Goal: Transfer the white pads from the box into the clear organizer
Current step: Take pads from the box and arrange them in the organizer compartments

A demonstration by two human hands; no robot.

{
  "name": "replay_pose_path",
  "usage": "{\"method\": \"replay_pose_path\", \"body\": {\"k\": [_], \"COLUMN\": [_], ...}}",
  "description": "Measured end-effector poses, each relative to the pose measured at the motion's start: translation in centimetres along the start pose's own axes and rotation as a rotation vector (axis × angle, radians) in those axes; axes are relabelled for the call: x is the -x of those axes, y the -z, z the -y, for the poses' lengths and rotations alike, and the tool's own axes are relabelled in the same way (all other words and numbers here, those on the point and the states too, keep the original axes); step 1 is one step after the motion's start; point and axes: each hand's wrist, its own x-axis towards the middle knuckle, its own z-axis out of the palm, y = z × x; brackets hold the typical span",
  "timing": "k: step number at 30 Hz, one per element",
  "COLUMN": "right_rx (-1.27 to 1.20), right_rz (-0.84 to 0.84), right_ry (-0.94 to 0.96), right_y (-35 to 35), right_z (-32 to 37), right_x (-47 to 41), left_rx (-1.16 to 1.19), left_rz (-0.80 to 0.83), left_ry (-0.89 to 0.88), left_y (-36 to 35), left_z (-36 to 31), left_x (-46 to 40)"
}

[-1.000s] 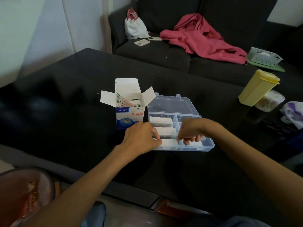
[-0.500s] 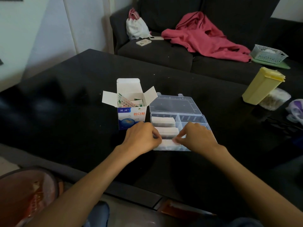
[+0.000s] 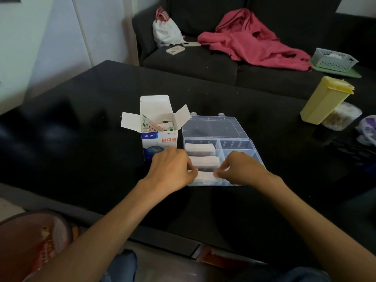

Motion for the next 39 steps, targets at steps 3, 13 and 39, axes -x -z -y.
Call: {"method": "replay_pose_path", "body": {"k": [3,13,39], "right_rx": [-0.01,-0.057,0.231], "right_rz": [0.032,-0.024,-0.12], "right_ry": [0.011,0.042,0.033], "right_y": [0.4,4.0,1.6], "right_z": [0.2,0.2,1.1], "right_x": [0.0,1.1,-3.5], "left_rx": [-0.004,0.17,0.008], "left_rz": [0.031,-0.143,0.093], "left_ry": [-0.001,0.037,0.094], "left_y": [-0.1,1.3,-0.6], "left_z": [-0.1,0.2,0.6], "left_x": [0.0,-0.3,-1.9]}}
